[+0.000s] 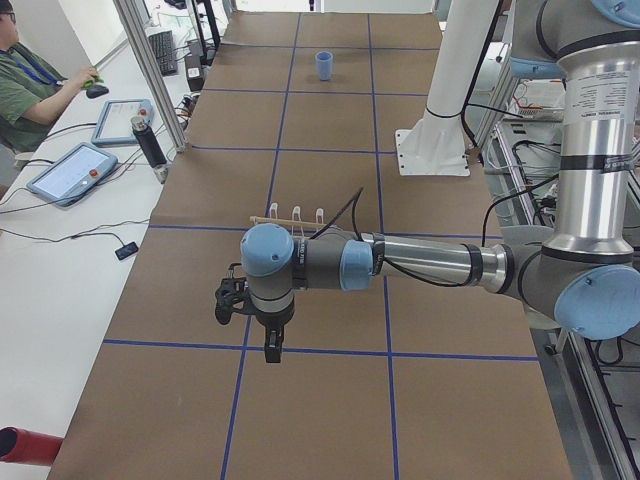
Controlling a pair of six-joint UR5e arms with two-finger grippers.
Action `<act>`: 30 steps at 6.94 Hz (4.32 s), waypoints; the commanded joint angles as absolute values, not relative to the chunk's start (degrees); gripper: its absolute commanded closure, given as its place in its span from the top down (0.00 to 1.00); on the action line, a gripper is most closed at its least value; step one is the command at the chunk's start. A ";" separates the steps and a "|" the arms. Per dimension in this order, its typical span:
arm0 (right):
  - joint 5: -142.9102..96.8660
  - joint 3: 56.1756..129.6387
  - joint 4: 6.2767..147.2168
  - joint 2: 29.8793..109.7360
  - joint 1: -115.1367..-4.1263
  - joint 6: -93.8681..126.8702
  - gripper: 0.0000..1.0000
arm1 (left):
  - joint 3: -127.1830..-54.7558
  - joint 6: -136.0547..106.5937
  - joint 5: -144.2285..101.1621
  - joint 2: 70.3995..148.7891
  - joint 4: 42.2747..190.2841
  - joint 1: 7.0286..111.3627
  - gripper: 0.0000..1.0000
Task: Hang cup on cup holder
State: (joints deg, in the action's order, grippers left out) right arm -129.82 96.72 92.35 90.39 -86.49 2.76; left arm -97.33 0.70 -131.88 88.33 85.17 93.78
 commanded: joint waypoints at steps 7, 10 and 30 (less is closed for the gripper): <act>-129.81 101.05 91.85 90.97 -86.48 2.46 1.00 | -97.82 0.79 -132.19 88.24 85.17 93.95 0.99; -134.09 103.43 90.11 91.14 -84.29 2.46 1.00 | -98.09 0.79 -132.27 88.24 84.99 93.96 0.99; -139.57 97.56 87.89 87.20 -61.35 16.52 0.00 | -102.04 0.97 -139.22 86.66 85.96 93.25 0.99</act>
State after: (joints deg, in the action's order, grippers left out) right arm -139.56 97.62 87.91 87.98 -61.91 16.61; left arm -102.04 0.92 -139.28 86.66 85.96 93.25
